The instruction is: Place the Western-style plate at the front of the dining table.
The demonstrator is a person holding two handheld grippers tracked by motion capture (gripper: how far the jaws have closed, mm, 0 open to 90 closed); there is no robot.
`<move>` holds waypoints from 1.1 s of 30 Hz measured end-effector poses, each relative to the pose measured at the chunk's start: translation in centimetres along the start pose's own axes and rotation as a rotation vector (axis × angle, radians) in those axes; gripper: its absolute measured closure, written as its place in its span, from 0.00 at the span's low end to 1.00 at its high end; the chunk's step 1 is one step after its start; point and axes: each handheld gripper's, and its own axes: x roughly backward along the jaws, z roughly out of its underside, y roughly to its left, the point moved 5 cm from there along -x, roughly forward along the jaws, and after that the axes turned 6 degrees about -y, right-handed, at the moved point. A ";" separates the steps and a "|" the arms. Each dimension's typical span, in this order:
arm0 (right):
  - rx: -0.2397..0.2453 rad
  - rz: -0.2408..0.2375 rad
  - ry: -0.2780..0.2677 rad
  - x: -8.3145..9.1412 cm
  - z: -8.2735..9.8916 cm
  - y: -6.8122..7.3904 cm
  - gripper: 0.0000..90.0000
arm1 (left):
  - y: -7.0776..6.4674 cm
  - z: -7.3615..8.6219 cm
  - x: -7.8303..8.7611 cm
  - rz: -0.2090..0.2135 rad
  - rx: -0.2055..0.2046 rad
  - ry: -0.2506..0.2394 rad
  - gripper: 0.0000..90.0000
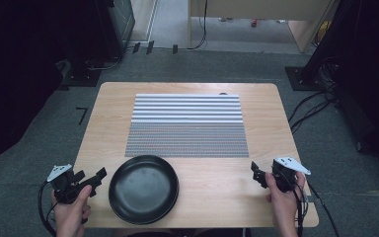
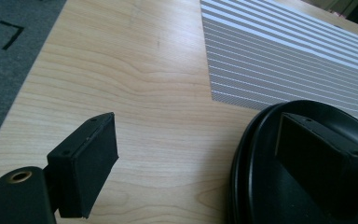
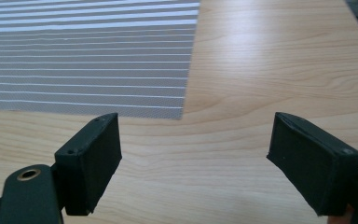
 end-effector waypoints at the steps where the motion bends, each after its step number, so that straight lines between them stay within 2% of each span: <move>1: 0.001 -0.007 -0.001 0.0 0.0 0.4 0.18 | 0.0 0.0 0.0 0.000 0.000 0.000 0.14; 8: 0.015 -0.044 -0.003 -0.3 0.2 2.5 0.18 | -1.0 0.2 -0.1 0.022 -0.027 0.012 0.15; 17: 0.036 -0.099 0.008 -0.8 0.6 5.2 0.18 | -2.4 0.7 -0.4 0.060 -0.091 0.042 0.15; 21: 0.027 -0.123 0.011 -0.8 0.7 5.9 0.18 | -2.7 0.9 -0.5 0.071 -0.098 0.051 0.15; 28: 0.047 -0.154 0.008 -1.0 1.0 7.8 0.20 | -3.1 1.4 -0.8 0.084 -0.104 0.072 0.15; 31: 0.001 -0.194 0.007 -1.0 0.9 8.6 0.22 | -3.2 1.4 -0.8 0.086 -0.103 0.076 0.15; 33: 0.009 -0.203 -0.002 -0.9 0.8 9.3 0.22 | -3.3 1.5 -0.7 0.088 -0.105 0.076 0.15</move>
